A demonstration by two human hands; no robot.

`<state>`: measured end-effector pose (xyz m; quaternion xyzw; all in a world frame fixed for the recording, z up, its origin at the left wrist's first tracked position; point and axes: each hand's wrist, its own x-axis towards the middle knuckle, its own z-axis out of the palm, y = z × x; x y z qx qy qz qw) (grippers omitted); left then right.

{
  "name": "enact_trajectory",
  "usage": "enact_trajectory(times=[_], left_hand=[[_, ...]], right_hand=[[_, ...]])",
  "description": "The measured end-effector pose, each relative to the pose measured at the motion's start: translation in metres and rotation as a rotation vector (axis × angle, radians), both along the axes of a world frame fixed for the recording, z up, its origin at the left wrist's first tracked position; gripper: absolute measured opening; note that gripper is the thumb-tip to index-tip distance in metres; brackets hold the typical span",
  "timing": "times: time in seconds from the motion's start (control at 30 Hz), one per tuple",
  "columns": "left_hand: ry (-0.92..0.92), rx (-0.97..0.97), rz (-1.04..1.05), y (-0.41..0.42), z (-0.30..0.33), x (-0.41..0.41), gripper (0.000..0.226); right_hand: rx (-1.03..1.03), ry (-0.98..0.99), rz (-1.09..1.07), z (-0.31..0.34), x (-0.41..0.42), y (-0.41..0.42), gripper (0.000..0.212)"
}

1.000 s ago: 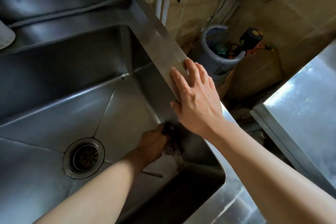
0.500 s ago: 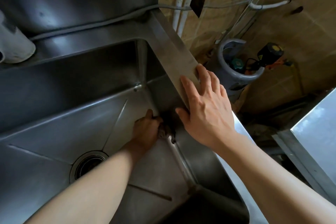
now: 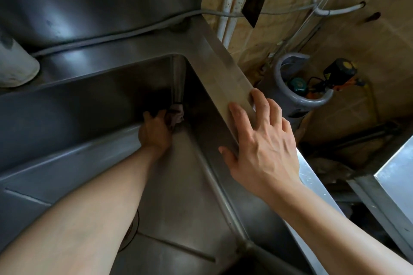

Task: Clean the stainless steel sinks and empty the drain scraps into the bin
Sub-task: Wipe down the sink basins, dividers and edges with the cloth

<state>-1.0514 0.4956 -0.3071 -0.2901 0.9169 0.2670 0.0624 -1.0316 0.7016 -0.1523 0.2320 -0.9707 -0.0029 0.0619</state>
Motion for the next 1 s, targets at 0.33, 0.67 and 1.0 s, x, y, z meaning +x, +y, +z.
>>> enact_trajectory(times=[0.33,0.67,1.0], left_hand=[[-0.135,-0.040,-0.286,0.023,-0.002,0.010,0.046],[-0.132,-0.072,-0.571,0.086,0.015,0.104,0.036],[-0.206,-0.132,-0.806,0.086,0.017,0.169,0.045]], right_hand=[[-0.024,0.014,0.012,-0.002,-0.002,0.000,0.077],[-0.032,-0.012,0.041,0.002,-0.003,0.000,0.076],[-0.044,-0.005,0.037,0.002,-0.001,0.004,0.071]])
